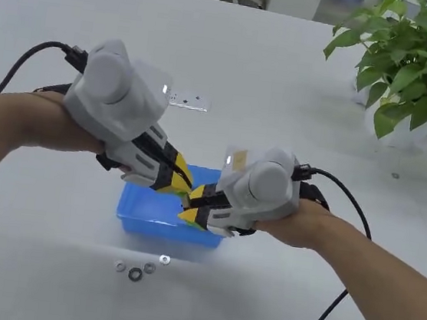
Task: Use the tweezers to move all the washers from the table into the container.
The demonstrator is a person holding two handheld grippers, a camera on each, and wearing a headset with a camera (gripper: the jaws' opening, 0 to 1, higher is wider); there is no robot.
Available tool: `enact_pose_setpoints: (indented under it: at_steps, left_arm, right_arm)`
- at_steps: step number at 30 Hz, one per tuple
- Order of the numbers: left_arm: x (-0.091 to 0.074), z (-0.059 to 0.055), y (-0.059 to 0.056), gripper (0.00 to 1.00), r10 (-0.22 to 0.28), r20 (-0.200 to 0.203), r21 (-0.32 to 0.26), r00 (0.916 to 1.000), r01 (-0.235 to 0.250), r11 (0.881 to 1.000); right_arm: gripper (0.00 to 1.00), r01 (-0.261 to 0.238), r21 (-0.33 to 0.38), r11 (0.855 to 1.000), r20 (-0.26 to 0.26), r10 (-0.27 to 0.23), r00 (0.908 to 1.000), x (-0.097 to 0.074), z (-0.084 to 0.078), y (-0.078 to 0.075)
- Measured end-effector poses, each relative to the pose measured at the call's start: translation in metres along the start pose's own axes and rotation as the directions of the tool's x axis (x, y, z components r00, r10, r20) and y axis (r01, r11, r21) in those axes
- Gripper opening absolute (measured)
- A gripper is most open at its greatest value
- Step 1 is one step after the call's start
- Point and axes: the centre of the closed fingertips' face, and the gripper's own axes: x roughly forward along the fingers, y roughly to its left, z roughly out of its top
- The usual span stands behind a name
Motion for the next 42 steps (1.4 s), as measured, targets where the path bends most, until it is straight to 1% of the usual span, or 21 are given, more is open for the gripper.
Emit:
enact_pose_setpoints:
  at_steps: [13, 20, 27, 37, 42]
  left_arm:
    - [0.011, -0.009, 0.011, 0.06, -0.01, -0.002, -0.014, 0.9999, 0.01, 1.0]
    - [0.016, -0.013, 0.013, 0.06, -0.017, -0.007, -0.02, 0.9998, 0.017, 1.0]
    - [0.018, -0.014, 0.016, 0.06, -0.018, -0.006, -0.023, 0.9998, 0.018, 1.0]
    - [0.017, -0.014, 0.016, 0.06, -0.017, -0.014, -0.018, 0.9998, 0.017, 1.0]
    - [0.014, -0.012, 0.016, 0.06, -0.013, -0.015, -0.009, 0.9998, 0.013, 1.0]
  right_arm:
    - [0.11, -0.013, 0.033, 0.999, -0.006, 0.014, 0.9999, 0.01, -0.013, -0.008]
    - [0.11, -0.018, 0.046, 0.999, -0.008, 0.018, 0.9998, 0.014, -0.018, -0.01]
    - [0.11, -0.023, 0.06, 0.998, -0.007, 0.024, 0.9997, 0.015, -0.019, -0.01]
    - [0.11, -0.025, 0.058, 0.998, -0.004, 0.025, 0.9997, 0.016, -0.019, -0.011]
    - [0.11, -0.019, 0.056, 0.998, 0.002, 0.019, 0.9998, 0.013, -0.015, -0.012]
